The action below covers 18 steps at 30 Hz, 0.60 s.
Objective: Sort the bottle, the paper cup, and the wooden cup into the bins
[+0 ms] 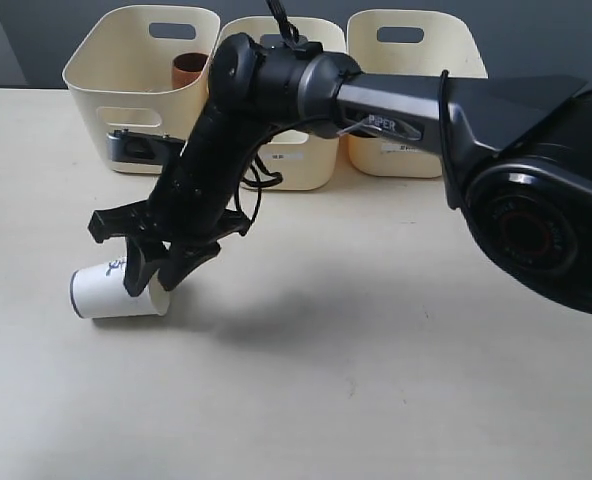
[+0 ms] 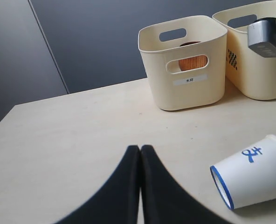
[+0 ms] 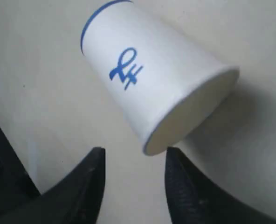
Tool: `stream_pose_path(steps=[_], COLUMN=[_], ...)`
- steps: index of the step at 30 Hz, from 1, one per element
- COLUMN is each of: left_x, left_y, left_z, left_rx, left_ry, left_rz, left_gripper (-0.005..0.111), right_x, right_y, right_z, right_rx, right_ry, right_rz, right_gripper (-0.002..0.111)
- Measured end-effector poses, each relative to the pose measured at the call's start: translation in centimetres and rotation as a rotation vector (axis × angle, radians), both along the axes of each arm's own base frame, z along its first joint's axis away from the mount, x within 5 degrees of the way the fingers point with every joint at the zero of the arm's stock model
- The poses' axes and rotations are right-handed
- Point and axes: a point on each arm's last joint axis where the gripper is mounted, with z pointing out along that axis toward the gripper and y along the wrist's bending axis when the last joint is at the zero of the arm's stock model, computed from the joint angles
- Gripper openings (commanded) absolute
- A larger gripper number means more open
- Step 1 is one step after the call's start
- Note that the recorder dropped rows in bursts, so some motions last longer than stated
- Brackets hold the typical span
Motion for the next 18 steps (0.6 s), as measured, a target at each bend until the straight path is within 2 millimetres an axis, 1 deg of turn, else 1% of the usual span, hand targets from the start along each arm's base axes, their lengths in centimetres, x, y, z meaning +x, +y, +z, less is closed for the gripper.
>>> stream_pose_path(steps=[4, 11, 18], left_x=[0.0, 0.0, 0.0], left_y=[0.0, 0.0, 0.0], left_z=[0.0, 0.0, 0.0], left_rx=[0.0, 0.0, 0.0], left_ry=[0.0, 0.0, 0.0], left_rz=[0.0, 0.0, 0.0], left_gripper=[0.0, 0.0, 0.0], right_x=[0.1, 1.0, 0.3], right_y=[0.3, 0.8, 1.8], right_z=[-0.5, -0.5, -0.3], right_rx=[0.044, 0.098, 0.119], right_ry=[-0.01, -0.107, -0.146], right_rz=[-0.045, -0.084, -0.059], right_gripper=[0.041, 0.041, 0.041])
